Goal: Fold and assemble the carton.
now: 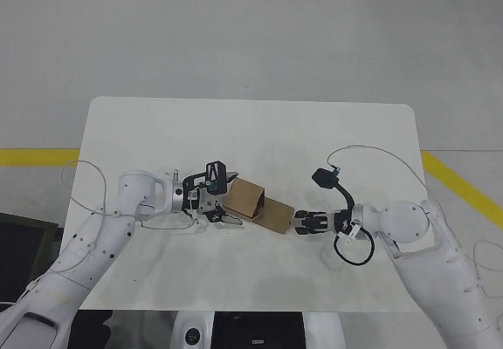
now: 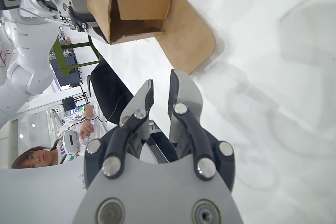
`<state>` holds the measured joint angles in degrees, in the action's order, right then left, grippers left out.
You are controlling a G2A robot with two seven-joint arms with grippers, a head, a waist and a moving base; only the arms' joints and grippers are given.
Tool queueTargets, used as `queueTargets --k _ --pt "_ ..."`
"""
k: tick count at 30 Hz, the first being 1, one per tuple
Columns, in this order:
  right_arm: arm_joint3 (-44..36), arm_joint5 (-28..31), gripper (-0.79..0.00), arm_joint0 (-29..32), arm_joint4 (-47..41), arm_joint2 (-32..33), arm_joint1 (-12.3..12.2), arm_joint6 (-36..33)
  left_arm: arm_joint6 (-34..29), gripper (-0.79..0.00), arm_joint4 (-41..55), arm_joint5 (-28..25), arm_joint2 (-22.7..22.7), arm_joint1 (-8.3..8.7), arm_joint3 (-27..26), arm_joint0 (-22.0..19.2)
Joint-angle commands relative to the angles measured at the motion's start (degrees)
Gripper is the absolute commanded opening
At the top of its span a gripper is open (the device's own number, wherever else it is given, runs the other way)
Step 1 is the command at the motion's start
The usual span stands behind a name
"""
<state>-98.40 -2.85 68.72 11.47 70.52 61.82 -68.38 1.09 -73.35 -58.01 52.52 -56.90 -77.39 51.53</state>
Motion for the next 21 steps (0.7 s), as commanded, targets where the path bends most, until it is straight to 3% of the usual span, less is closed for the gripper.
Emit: queueTargets --k 1,21 --pt "1.01 0.47 -0.662 0.55 -0.75 -0.40 0.03 1.16 0.05 0.000 0.06 0.00 0.09 0.01 -0.14 0.08" --pt "7.62 1.30 -0.640 -2.89 -1.53 -6.07 0.84 7.18 -0.16 0.000 -0.43 0.00 0.62 0.03 -0.66 0.44"
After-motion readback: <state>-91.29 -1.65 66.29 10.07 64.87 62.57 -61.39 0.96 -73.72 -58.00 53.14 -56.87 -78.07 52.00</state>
